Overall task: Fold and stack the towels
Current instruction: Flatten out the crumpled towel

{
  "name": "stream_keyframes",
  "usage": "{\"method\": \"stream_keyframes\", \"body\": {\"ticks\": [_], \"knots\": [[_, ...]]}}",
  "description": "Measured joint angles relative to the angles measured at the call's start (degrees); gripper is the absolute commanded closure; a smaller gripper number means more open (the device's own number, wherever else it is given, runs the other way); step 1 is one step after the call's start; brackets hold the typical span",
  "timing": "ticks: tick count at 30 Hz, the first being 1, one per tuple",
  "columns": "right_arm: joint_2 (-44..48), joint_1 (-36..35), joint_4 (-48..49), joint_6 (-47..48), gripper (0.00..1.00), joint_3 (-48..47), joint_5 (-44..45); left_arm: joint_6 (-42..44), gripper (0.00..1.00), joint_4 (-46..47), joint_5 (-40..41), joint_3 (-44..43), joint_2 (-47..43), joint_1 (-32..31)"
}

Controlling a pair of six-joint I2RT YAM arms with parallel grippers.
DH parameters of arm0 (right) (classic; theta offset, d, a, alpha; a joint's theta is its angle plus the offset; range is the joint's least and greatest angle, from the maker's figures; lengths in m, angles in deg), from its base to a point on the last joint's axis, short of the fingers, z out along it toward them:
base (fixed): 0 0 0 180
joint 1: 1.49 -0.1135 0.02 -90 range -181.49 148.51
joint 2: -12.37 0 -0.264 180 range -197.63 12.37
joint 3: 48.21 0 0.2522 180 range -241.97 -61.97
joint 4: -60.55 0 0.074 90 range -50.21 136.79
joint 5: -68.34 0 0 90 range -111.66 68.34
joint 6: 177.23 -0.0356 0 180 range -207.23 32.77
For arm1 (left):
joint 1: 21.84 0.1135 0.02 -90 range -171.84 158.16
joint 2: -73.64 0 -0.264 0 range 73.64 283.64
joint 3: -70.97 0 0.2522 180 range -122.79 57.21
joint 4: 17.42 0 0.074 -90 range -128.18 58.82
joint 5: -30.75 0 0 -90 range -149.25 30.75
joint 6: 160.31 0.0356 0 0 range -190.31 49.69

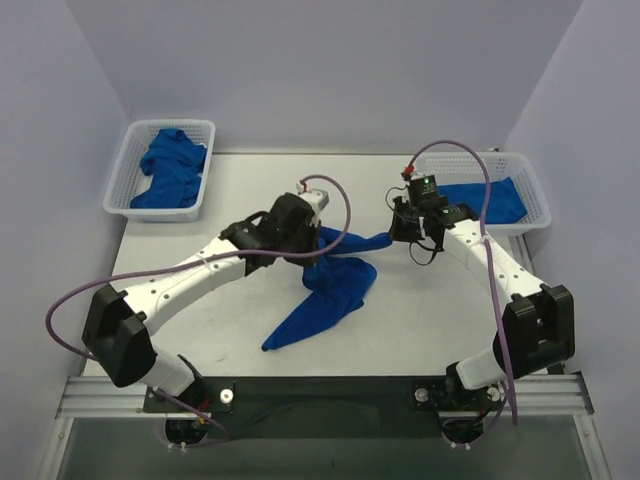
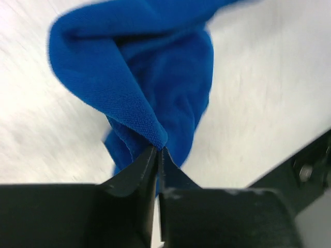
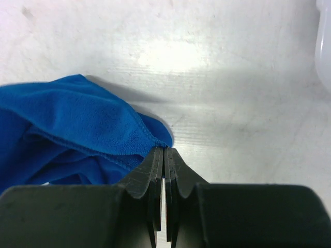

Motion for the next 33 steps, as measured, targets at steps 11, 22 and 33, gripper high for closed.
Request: {"method": "stream_keyframes", "body": {"ticks": [11, 22, 33], "knots": [[-4.0, 0.0, 0.2, 0.2, 1.0, 10.7, -0.9, -0.3, 0.33, -8.7, -3.5, 9.6, 1.4, -9.5], [-1.2, 6.8, 0.9, -3.0, 1.0, 19.1, -0.6, -5.9, 0.23, 4.6, -8.5, 10.1, -2.8, 9.9], [-3.5, 8.9, 1.2, -5.2, 1.0, 21.2, -2.8, -10.9, 0.32, 13.2, -18.3, 9.8, 10.8, 8.4]]}}
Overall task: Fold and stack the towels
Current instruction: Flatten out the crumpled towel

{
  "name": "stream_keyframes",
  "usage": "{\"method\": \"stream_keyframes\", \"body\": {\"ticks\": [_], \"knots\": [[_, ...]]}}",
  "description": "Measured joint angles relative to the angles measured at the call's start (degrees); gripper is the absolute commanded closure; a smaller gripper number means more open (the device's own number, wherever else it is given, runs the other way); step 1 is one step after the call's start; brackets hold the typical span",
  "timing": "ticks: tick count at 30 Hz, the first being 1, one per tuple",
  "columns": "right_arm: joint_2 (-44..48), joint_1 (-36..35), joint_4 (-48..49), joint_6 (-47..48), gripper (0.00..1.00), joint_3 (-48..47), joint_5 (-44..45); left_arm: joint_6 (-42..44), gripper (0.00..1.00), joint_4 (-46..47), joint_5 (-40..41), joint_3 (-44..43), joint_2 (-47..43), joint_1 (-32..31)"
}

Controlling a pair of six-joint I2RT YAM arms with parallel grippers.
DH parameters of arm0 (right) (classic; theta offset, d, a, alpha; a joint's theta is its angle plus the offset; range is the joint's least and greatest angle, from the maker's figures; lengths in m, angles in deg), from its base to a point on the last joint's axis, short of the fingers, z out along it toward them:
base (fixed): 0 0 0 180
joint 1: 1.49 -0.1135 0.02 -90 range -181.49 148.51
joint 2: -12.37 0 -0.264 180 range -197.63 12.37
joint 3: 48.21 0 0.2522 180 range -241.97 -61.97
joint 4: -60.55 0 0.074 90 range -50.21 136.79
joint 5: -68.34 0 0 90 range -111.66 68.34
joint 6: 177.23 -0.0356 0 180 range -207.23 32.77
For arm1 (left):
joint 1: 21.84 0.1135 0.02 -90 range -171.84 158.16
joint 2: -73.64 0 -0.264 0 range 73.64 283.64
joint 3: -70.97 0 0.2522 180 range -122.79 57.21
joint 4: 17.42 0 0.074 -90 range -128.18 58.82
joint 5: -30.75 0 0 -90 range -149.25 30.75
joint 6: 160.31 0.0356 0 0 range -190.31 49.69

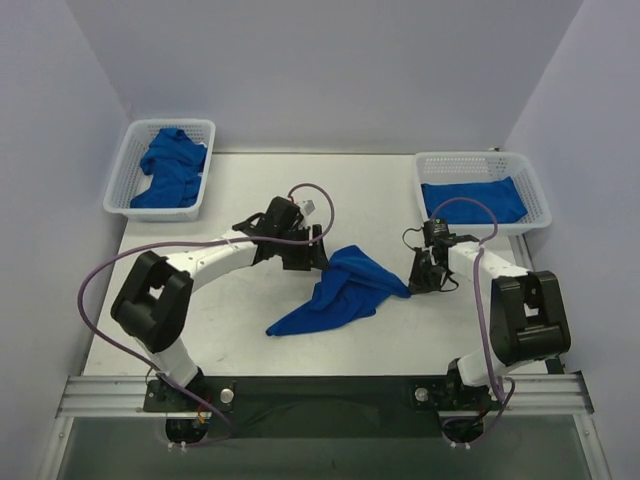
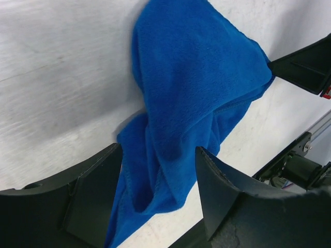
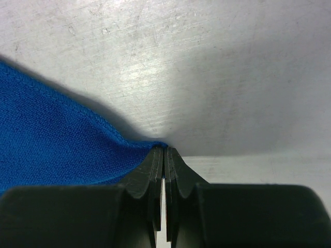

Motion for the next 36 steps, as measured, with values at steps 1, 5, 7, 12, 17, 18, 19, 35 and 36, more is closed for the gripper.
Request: {"method": "stream_keyframes", "body": {"ticks": [1, 5, 7, 12, 17, 18, 19, 35, 36], "knots": [[0.0, -0.1, 0.1, 0.0, 1.0, 0.0, 0.0, -0.3, 0.33, 0.3, -0.3, -0.5, 1.0, -0.5], [0.0, -0.6, 0.3, 0.0, 1.0, 0.0, -0.2, -0.8, 0.53, 1.7, -0.6, -3.5, 4.7, -3.2], [-0.1, -0.9, 0.4, 0.0, 1.0, 0.0, -0.4, -0.4, 0.8, 1.9, 0.0, -5.3, 6.2, -4.7], [-0.1, -2.0, 0.3, 0.1, 1.0, -0.2, -0.9, 3.5, 1.0, -1.4, 6.2, -10.8, 8.2, -7.6], [0.3, -4.5, -0.4, 0.7, 1.0, -2.9, -1.0, 13.5, 1.0, -11.3, 28.4, -19.2, 7.8, -9.3], [0.7, -5.3, -0.5, 0.9, 1.0, -3.8, -1.1, 16.4, 1.0, -12.8, 34.5, -20.7, 7.4, -10.3], [1.1, -6.4, -0.9, 0.9, 1.0, -5.0, -1.1, 18.6, 1.0, -13.9, 39.0, -21.4, 6.8, -11.3], [0.2, -13.7, 1.0, 1.3, 1.0, -10.8, 1.0, 20.4, 0.83, -19.1, 42.3, -10.1, 7.4, -19.8], [0.1, -13.6, 1.1, 1.4, 1.0, -9.8, 1.6, 19.8, 0.82, -18.7, 40.5, -9.7, 7.4, -19.8]]}}
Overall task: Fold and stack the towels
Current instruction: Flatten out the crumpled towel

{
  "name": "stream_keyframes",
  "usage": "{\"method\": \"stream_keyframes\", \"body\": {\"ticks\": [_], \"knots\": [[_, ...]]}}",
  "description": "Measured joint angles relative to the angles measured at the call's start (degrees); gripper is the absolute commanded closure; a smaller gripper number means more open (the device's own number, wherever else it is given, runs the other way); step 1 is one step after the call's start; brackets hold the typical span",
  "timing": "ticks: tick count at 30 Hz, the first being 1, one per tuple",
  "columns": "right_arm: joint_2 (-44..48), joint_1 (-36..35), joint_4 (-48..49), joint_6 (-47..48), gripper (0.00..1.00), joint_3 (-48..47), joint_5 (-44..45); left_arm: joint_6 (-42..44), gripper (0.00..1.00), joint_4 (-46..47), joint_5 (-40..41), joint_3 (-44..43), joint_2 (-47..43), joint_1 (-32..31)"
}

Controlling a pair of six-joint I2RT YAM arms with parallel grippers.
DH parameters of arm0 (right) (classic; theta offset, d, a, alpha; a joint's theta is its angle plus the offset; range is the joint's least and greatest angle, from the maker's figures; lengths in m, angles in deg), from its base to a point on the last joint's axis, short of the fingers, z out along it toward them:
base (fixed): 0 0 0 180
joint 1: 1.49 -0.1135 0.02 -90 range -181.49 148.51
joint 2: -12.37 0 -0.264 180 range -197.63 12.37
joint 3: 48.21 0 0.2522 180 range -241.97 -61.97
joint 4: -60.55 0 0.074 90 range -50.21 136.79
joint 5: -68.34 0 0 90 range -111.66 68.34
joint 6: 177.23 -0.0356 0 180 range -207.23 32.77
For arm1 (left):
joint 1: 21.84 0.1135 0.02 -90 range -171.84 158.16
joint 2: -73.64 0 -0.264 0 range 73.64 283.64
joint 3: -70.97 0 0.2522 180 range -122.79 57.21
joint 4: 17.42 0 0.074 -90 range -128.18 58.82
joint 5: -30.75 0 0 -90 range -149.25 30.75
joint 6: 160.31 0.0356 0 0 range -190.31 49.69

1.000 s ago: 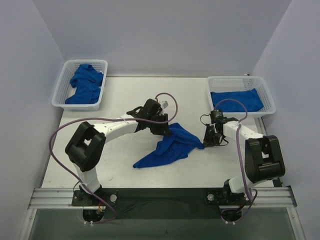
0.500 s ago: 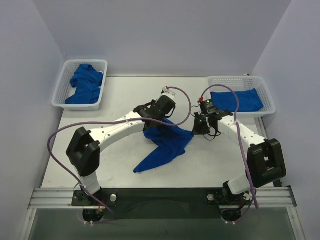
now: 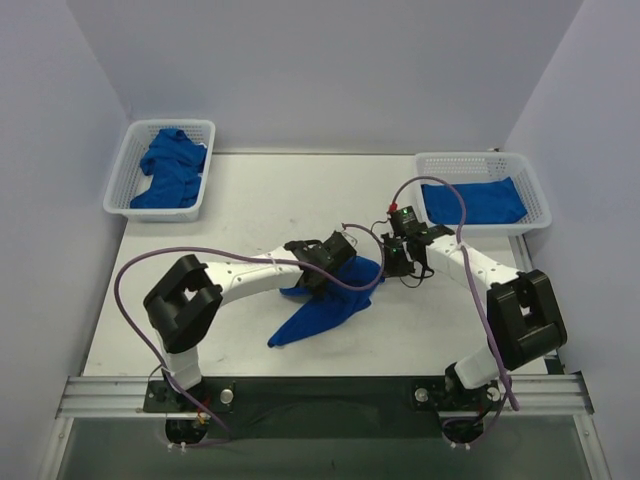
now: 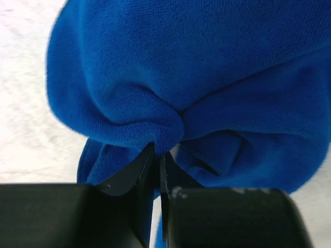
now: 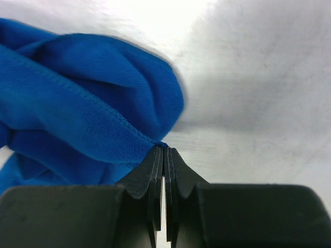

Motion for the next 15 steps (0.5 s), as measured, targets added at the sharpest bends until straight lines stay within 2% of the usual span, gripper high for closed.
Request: {"method": "stream_keyframes", "body": {"ticks": [1, 4, 5, 6, 10, 15], "knots": [[-0.1, 0.3, 0.1, 0.1, 1.0, 0.9, 0.5, -0.9, 0.82, 0.7, -2.4, 0.4, 0.0, 0.0], [-0.2, 1.3, 0.3, 0.4, 1.0, 3.8, 1.2, -2.7, 0.68, 3.1, -8.2, 1.7, -0.3, 0.0], [-0.2, 1.8, 0.3, 0.6, 1.0, 4.6, 1.4, -3.3, 0.6, 3.7, -9.9, 2.3, -0.7, 0.0], [-0.1, 2.3, 0.3, 0.8, 1.0, 5.3, 1.6, -3.8, 0.44, 4.2, -11.3, 3.1, -1.2, -0.1], [-0.1, 3.4, 0.5, 1.2, 1.0, 6.7, 2.0, -4.7, 0.33, 4.3, -15.3, 6.3, -5.8, -0.1], [-0.1, 3.4, 1.0, 1.5, 1.0, 6.7, 2.0, -5.4, 0.32, 5.5, -21.0, 7.4, -14.5, 2.7]]}}
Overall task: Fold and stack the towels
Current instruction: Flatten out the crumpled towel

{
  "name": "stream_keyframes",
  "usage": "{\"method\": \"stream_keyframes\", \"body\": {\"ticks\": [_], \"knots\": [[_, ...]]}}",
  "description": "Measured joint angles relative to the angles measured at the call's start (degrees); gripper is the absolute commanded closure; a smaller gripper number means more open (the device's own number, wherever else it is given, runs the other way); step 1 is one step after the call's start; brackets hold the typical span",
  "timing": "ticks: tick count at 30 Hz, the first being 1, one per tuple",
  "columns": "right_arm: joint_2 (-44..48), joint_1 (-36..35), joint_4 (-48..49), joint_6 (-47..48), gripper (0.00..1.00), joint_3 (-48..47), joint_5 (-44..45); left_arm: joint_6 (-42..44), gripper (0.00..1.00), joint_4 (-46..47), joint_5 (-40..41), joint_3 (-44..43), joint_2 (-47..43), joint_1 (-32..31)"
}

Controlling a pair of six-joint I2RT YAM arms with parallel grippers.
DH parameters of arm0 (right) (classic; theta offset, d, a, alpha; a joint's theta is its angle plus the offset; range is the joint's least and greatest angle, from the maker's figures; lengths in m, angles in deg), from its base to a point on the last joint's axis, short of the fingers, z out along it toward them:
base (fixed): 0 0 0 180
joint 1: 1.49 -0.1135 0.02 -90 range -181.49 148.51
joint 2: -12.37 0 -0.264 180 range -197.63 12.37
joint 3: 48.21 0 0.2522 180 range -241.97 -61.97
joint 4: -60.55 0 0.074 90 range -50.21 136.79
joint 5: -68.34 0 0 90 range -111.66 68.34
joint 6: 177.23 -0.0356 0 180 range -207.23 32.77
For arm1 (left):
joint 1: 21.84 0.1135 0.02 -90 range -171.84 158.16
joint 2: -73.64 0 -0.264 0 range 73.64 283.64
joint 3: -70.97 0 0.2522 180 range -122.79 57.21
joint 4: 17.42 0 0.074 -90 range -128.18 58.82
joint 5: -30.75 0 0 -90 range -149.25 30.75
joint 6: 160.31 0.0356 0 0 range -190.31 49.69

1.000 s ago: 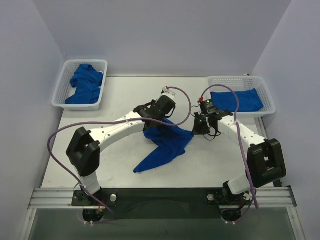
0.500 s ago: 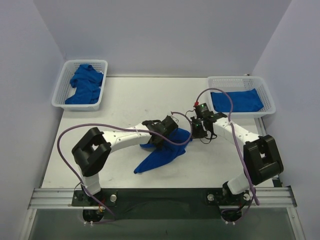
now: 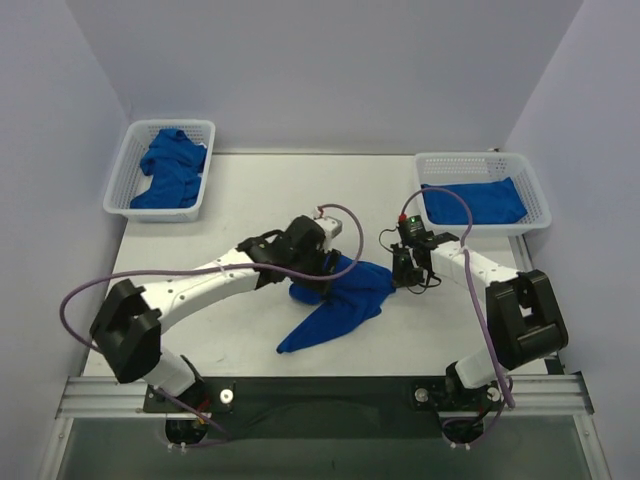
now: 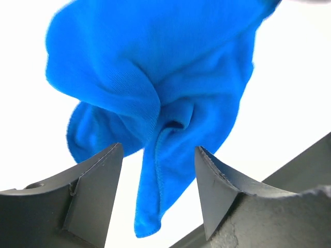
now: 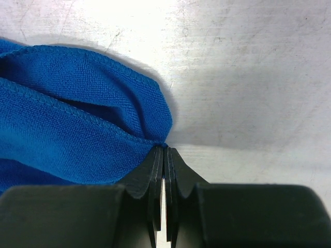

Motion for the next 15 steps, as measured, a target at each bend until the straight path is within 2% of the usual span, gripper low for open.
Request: {"method": "stream_keyframes", "body": {"ticks": [1, 4, 8, 11, 15], "knots": [[0.0, 0.0, 0.0, 0.1, 1.0, 0.0, 0.0, -0.2, 0.28, 0.7, -1.1, 0.0, -1.8, 1.7], [0.4, 0.0, 0.0, 0.2, 1.0, 0.0, 0.0, -1.6, 0.25, 3.3, -4.5, 0.3, -6.0, 9.3], [1.2, 0.0, 0.1, 0.2, 1.0, 0.0, 0.0, -3.4, 0.22, 7.3, -9.0, 0.4, -6.1, 20.0], [1.4, 0.0, 0.0, 0.2, 1.0, 0.0, -0.1, -5.6, 0.22, 10.1, -12.9, 1.1, -2.9, 23.9], [1.8, 0.0, 0.1, 0.2, 1.0, 0.0, -0.3, -8.4, 0.24, 13.6, -17.9, 3.0, 3.2, 25.1]]}}
